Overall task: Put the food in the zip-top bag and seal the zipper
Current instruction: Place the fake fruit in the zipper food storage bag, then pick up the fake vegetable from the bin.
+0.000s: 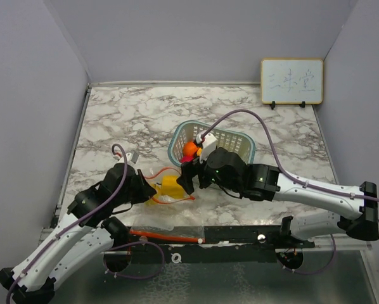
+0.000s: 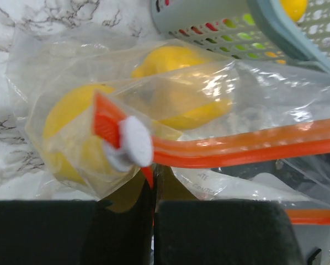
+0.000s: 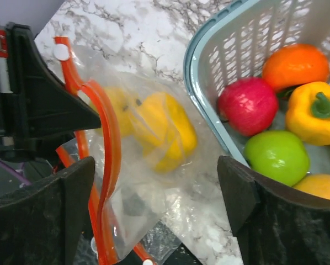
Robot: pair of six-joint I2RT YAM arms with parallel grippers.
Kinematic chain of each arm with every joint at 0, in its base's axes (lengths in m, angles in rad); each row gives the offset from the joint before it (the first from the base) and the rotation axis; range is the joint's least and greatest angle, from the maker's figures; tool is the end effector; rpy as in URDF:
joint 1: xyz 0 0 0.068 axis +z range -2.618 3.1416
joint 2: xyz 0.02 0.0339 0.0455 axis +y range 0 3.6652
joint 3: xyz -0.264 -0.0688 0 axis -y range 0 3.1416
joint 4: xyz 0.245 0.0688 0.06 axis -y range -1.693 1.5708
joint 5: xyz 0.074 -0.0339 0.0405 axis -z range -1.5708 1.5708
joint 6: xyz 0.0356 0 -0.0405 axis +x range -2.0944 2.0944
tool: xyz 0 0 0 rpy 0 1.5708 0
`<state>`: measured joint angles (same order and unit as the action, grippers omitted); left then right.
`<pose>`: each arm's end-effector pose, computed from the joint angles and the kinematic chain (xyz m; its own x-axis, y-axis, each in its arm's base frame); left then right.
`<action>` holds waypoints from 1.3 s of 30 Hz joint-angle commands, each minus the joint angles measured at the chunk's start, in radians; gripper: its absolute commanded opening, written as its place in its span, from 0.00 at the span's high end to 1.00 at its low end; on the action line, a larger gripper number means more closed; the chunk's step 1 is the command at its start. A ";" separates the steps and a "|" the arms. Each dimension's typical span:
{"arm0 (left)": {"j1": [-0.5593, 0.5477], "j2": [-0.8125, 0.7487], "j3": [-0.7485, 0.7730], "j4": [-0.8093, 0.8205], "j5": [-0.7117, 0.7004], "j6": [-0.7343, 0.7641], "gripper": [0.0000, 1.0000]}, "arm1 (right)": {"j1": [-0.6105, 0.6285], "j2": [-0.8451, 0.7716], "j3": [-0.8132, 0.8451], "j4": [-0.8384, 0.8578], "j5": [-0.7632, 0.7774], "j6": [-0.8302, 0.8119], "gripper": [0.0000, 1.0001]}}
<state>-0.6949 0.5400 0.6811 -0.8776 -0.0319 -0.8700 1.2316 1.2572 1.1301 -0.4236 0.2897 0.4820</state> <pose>0.0844 -0.0688 0.2695 -0.8080 -0.3210 -0.4941 0.0066 0.8335 -0.5524 0.1032 0.2619 0.3365 -0.5357 -0.1830 -0.8244 -0.6483 0.7147 0.2626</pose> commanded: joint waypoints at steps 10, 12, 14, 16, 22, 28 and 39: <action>0.001 -0.059 0.160 0.086 -0.041 0.043 1.00 | -0.116 -0.047 0.127 -0.176 0.195 0.071 0.00; 0.001 -0.069 0.170 0.105 -0.060 0.051 1.00 | -0.186 -0.049 0.099 -0.134 0.126 0.071 0.00; 0.000 -0.076 0.177 0.120 -0.073 0.065 1.00 | -0.268 -0.037 0.073 -0.096 0.066 0.063 0.00; 0.000 -0.083 0.173 0.142 -0.071 0.082 1.00 | -0.349 0.012 0.063 -0.080 -0.008 0.047 0.00; 0.000 -0.094 0.130 0.221 -0.015 0.105 1.00 | -0.440 0.217 0.071 -0.020 -0.085 -0.006 0.01; 0.000 -0.071 0.115 0.256 0.035 0.130 1.00 | -0.444 0.390 0.104 -0.011 -0.071 -0.016 0.02; 0.000 -0.051 0.128 0.227 0.026 0.155 1.00 | -0.455 0.524 0.098 0.045 -0.035 -0.019 0.44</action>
<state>-0.6949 0.4854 0.7990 -0.6724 -0.0231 -0.7403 0.7803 1.7813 1.2228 -0.4210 0.2508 0.4656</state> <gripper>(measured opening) 0.012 0.685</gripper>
